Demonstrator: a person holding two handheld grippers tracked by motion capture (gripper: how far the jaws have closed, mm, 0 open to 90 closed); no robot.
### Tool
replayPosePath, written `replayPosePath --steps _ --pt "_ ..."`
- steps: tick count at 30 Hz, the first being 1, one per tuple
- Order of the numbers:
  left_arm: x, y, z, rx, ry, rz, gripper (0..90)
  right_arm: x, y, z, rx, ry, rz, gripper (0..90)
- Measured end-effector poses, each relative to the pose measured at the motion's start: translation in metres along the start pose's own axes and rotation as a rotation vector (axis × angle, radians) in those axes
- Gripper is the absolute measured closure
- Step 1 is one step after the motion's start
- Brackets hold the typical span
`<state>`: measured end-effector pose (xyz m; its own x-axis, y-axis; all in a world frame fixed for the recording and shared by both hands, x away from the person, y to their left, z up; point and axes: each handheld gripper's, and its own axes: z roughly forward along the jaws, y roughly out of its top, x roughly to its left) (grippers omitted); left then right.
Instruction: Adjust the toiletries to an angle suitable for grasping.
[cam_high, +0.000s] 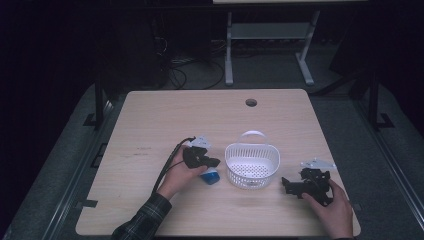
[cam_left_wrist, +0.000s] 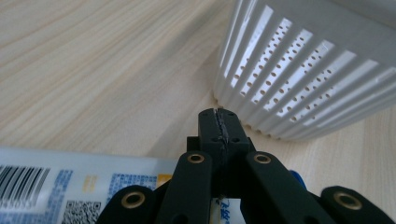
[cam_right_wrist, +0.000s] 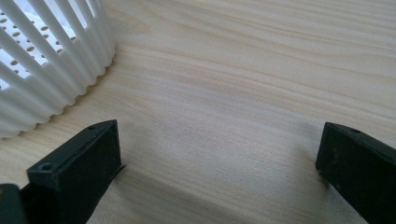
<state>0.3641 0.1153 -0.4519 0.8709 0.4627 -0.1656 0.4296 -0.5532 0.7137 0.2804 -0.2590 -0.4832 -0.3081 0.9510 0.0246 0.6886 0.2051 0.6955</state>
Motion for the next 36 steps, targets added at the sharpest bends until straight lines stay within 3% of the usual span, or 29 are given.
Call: replayPosePath --steps 26,36 --pt "-0.008 -0.026 -0.022 0.040 0.018 -0.014 90.0 0.000 0.000 0.000 0.000 0.000 0.000 0.0" --pt "-0.007 -0.039 -0.037 0.049 0.046 -0.024 90.0 0.000 0.000 0.000 0.000 0.000 0.000 0.0"
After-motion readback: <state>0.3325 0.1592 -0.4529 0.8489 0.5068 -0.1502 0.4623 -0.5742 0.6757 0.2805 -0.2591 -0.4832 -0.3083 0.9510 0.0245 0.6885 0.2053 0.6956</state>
